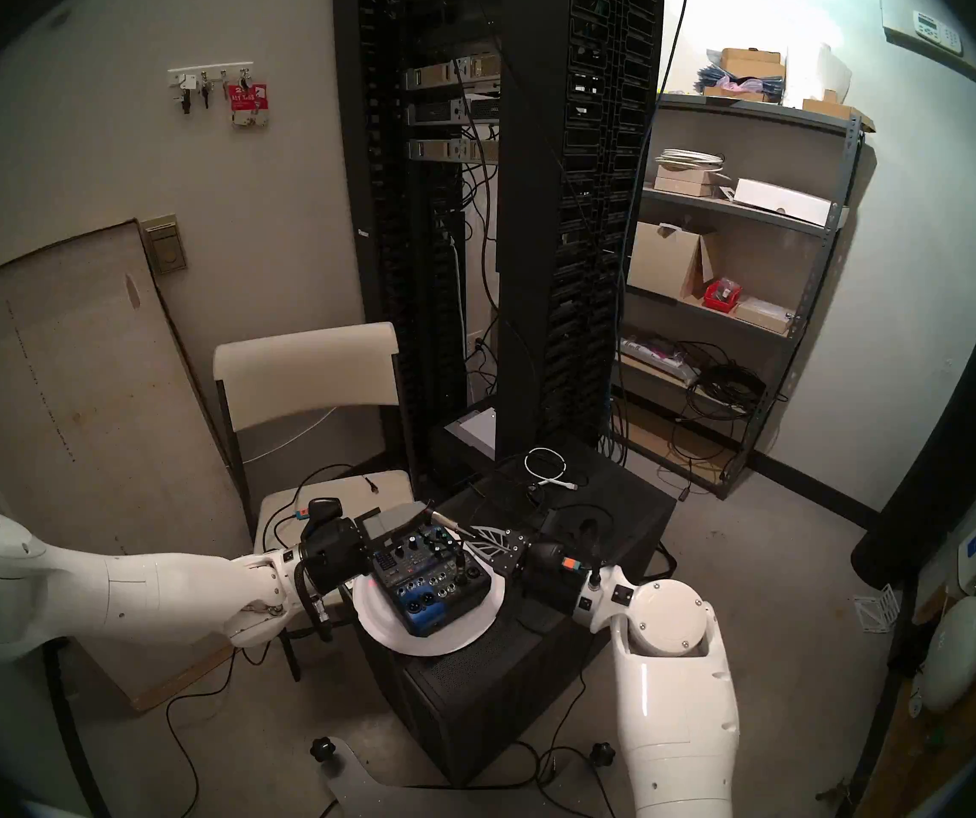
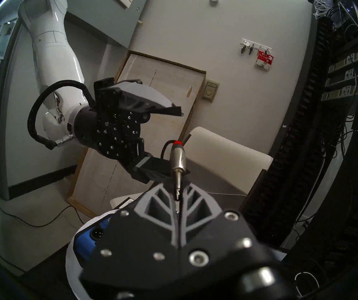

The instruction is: Insert aux cable

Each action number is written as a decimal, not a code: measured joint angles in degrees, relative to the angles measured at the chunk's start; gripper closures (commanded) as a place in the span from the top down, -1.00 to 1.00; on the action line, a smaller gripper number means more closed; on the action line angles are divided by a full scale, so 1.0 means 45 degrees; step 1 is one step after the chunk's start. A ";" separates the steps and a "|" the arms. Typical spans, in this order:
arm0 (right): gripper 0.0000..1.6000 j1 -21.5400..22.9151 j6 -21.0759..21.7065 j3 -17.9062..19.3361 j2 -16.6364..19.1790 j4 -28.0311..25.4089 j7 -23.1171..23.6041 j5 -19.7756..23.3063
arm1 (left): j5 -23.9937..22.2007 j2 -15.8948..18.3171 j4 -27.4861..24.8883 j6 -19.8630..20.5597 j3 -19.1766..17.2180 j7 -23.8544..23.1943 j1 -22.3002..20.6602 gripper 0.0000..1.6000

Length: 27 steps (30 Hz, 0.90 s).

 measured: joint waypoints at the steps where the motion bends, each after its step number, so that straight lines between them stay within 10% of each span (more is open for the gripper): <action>1: -1.00 0.0000 0.0012 -0.0025 0.0000 0.0002 -0.0028 0.0000 | -0.0034 -0.0015 -0.0014 -0.0023 -0.0013 -0.0002 0.0011 1.00; 12: -1.00 -0.0002 0.0167 -0.0184 0.0002 0.0047 -0.0184 -0.0018 | -0.0242 -0.0110 -0.0119 -0.0184 -0.0039 0.0033 0.0034 0.79; 19: -1.00 -0.0004 0.0211 -0.0209 0.0004 0.0068 -0.0213 -0.0018 | -0.0265 -0.0164 -0.0131 -0.0206 -0.0018 0.0034 0.0034 0.14; 27: -1.00 -0.0004 0.0258 -0.0374 0.0010 0.0069 -0.0286 0.0009 | -0.0266 -0.0232 -0.0122 -0.0206 0.0015 0.0006 0.0038 0.20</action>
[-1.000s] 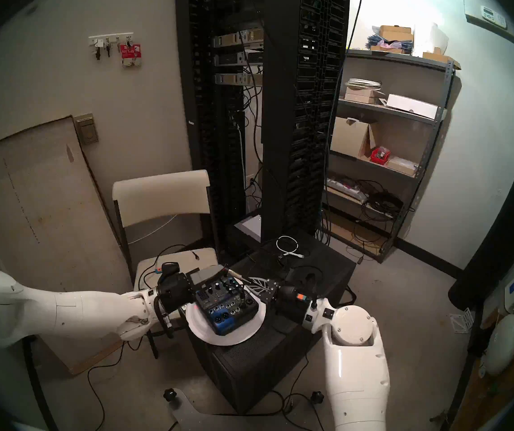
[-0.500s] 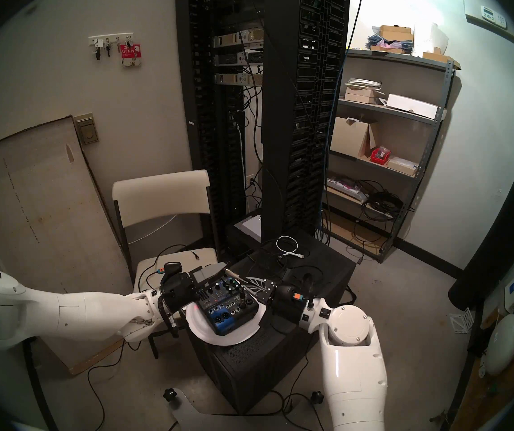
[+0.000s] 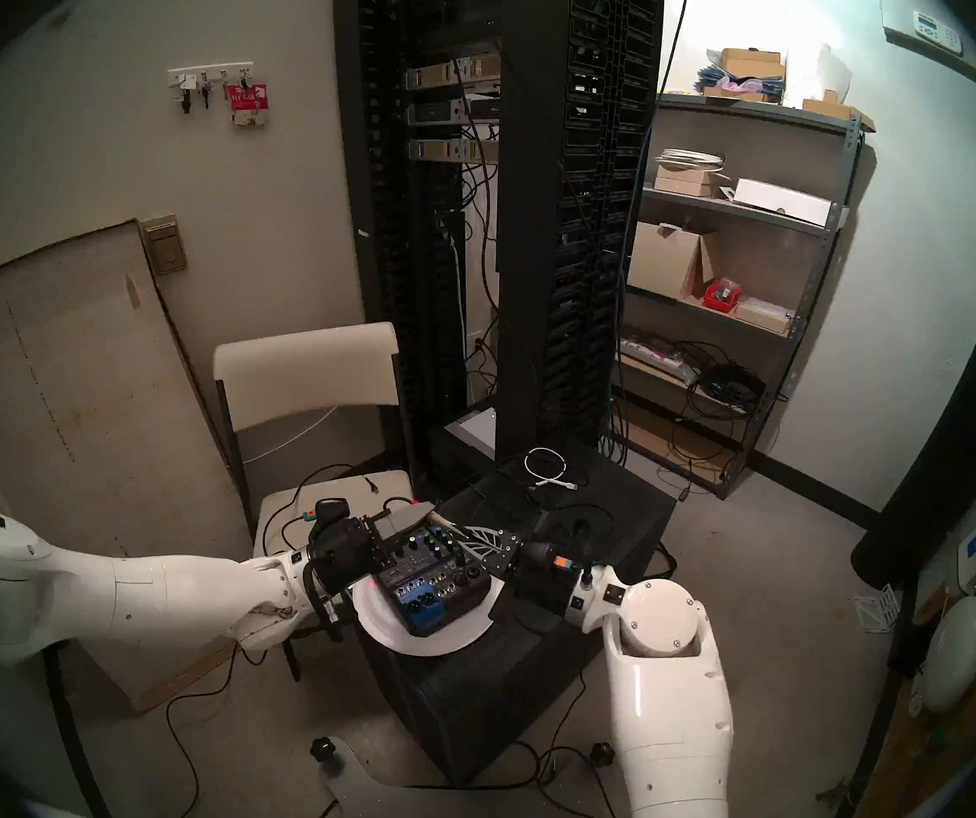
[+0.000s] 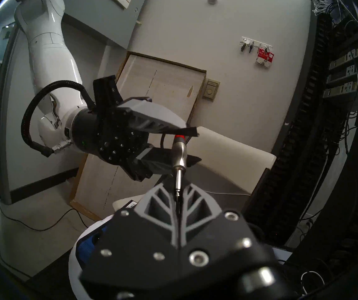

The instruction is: Insert aux cable

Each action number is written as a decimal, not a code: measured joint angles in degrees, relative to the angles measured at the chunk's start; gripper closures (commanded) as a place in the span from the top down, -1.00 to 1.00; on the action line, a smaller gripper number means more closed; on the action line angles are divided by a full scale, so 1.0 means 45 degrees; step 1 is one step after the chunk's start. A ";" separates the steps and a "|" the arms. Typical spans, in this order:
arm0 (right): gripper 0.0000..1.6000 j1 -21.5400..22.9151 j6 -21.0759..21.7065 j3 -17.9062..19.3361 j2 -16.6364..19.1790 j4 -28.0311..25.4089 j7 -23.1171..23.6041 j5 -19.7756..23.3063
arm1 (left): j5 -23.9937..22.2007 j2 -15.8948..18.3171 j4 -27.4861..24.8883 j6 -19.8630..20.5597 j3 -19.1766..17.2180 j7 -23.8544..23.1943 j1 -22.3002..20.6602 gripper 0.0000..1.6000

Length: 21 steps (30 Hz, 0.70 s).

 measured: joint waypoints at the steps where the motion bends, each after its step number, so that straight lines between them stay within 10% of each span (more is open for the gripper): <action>1: -1.00 0.0000 0.0007 -0.0043 0.0001 0.0000 -0.0015 0.0007 | -0.0003 -0.0009 0.0002 0.0001 0.0002 -0.0005 0.0002 0.19; 21: -1.00 -0.0041 -0.0016 -0.0242 0.0008 -0.0009 -0.0163 0.0051 | -0.0028 -0.0021 -0.0096 -0.0368 0.0051 0.0210 0.0017 0.07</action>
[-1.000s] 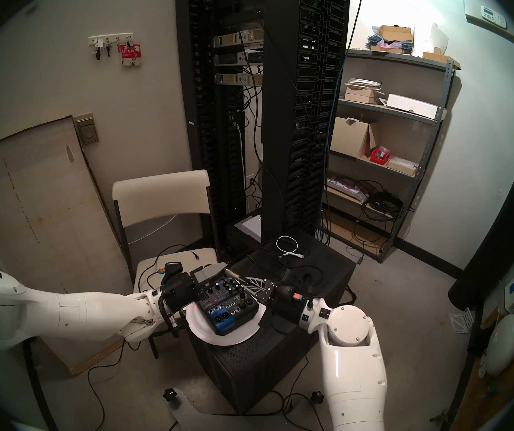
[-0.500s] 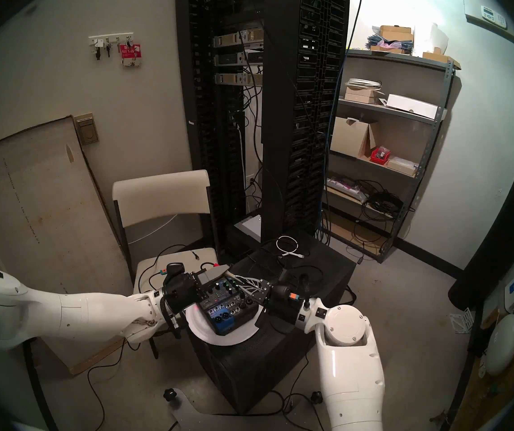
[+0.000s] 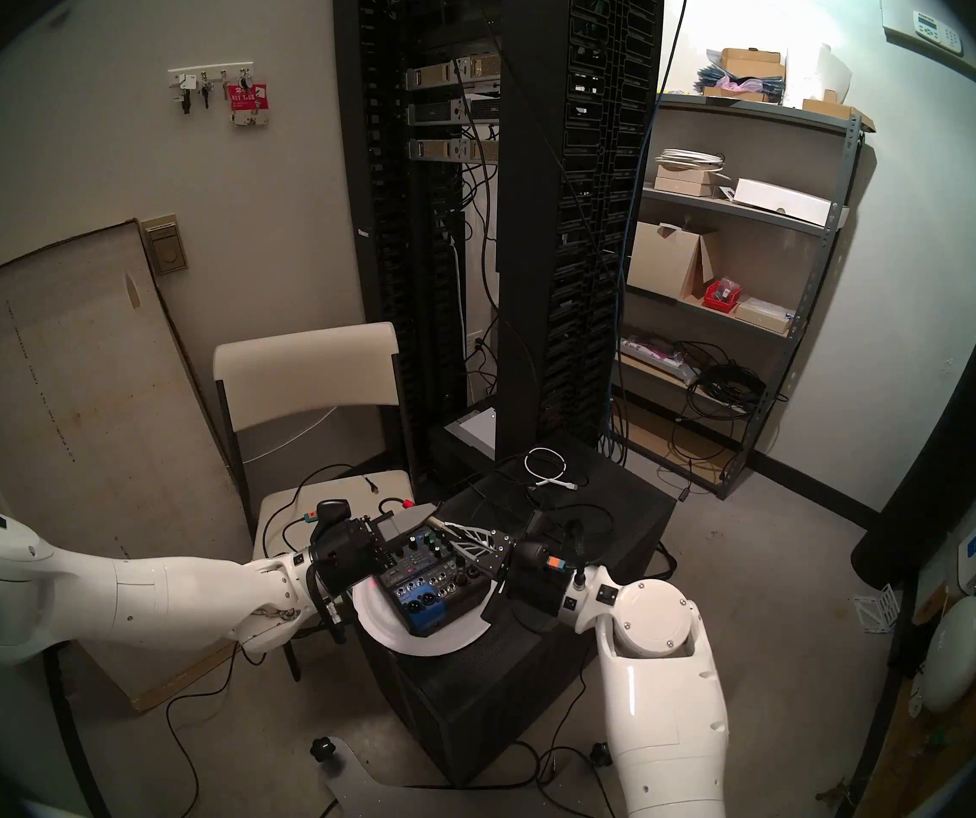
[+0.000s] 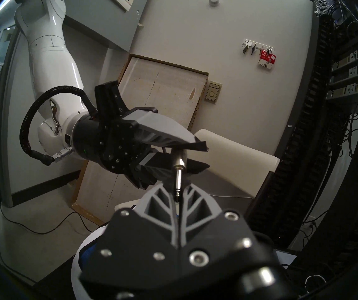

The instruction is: Insert aux cable

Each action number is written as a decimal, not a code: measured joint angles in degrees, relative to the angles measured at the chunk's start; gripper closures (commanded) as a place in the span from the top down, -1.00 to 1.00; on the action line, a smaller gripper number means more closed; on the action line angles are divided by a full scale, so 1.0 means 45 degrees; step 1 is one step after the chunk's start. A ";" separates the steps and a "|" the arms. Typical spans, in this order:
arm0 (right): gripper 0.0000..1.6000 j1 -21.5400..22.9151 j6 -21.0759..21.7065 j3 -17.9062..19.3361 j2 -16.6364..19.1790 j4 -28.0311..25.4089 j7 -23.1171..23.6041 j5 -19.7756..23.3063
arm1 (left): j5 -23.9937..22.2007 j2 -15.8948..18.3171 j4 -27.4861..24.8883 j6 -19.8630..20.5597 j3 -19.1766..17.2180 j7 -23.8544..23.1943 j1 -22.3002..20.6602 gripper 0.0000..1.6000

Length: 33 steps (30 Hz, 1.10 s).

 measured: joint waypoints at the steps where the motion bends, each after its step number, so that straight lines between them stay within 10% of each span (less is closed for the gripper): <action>1: -1.00 -0.0002 -0.0001 0.0000 0.0000 0.0000 -0.0002 -0.0001 | 0.0000 0.0001 -0.0003 -0.0018 0.0002 0.0012 0.0000 0.07; 12: -1.00 -0.0057 -0.0002 0.0052 0.0001 -0.0004 -0.0027 -0.0038 | -0.0008 0.0100 -0.0059 -0.0302 0.0025 0.0274 -0.0001 0.15; 25: -1.00 -0.0102 0.0008 0.0106 0.0005 0.0003 0.0040 -0.0040 | -0.0028 0.0237 -0.0186 -0.0634 0.0012 0.0240 -0.0002 -1.00; 33: -1.00 -0.0124 0.0063 0.0020 0.0019 0.0008 0.0199 -0.0025 | -0.0003 0.0250 -0.0186 -0.0733 0.0025 0.0155 0.0000 -1.00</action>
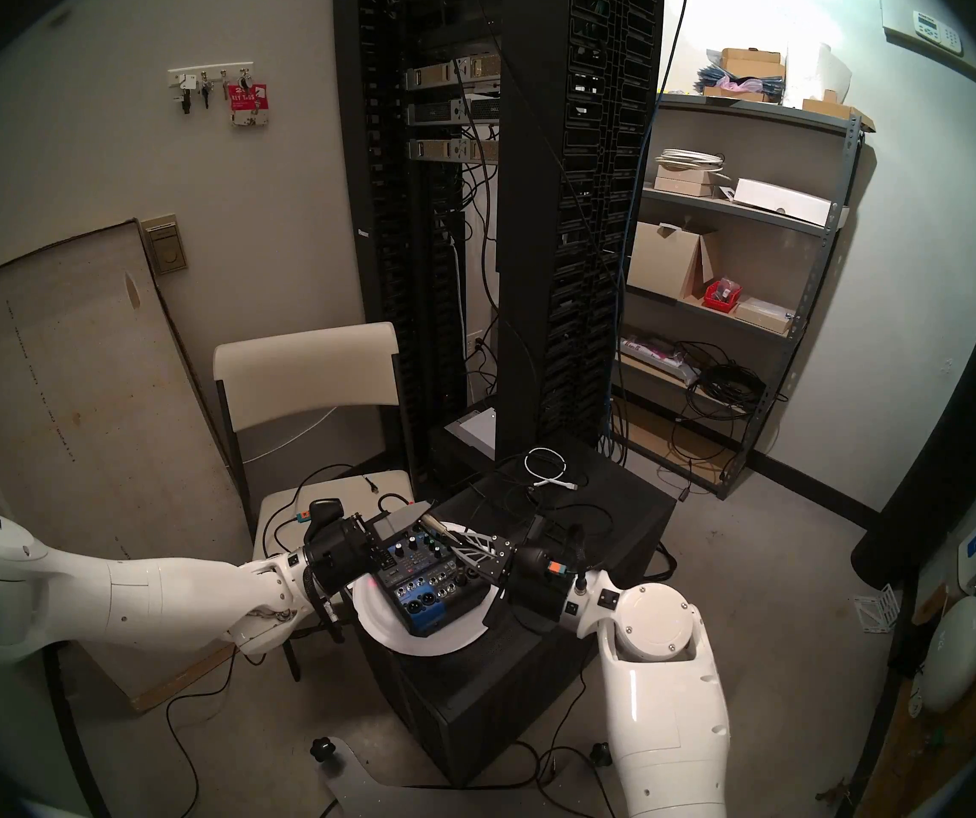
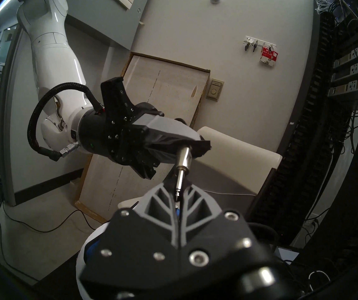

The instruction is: Insert aux cable

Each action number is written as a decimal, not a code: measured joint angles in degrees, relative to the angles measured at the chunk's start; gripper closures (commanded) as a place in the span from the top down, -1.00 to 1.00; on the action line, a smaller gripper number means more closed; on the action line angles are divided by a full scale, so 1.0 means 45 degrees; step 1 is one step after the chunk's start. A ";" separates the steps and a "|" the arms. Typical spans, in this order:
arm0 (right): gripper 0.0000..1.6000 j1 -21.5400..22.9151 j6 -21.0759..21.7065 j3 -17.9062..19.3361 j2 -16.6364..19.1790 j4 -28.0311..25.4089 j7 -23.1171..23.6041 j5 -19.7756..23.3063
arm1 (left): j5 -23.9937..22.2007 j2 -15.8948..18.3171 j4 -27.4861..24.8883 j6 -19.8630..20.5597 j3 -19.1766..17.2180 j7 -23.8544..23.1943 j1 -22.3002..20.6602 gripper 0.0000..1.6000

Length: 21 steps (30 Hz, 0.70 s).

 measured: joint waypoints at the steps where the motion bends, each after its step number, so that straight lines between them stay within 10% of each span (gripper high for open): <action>1: -1.00 -0.0003 0.0013 -0.0007 0.0002 0.0000 0.0011 0.0001 | 0.0010 0.0001 0.0003 -0.0012 0.0003 -0.0011 0.0000 -1.00; 16: -1.00 -0.0082 0.0326 -0.0050 0.0037 -0.0041 0.0405 -0.0014 | 0.0862 0.0004 0.0198 -0.0454 0.0056 -0.0296 -0.0133 -1.00; 19: -0.35 -0.0083 0.0386 -0.0058 0.0037 -0.0059 0.0459 -0.0025 | 0.0979 0.0042 0.0180 -0.0509 0.0030 -0.0318 -0.0158 -1.00; 21: -0.34 -0.0081 0.0425 -0.0072 0.0036 -0.0074 0.0491 -0.0029 | 0.1007 0.0062 0.0175 -0.0521 0.0021 -0.0341 -0.0159 -1.00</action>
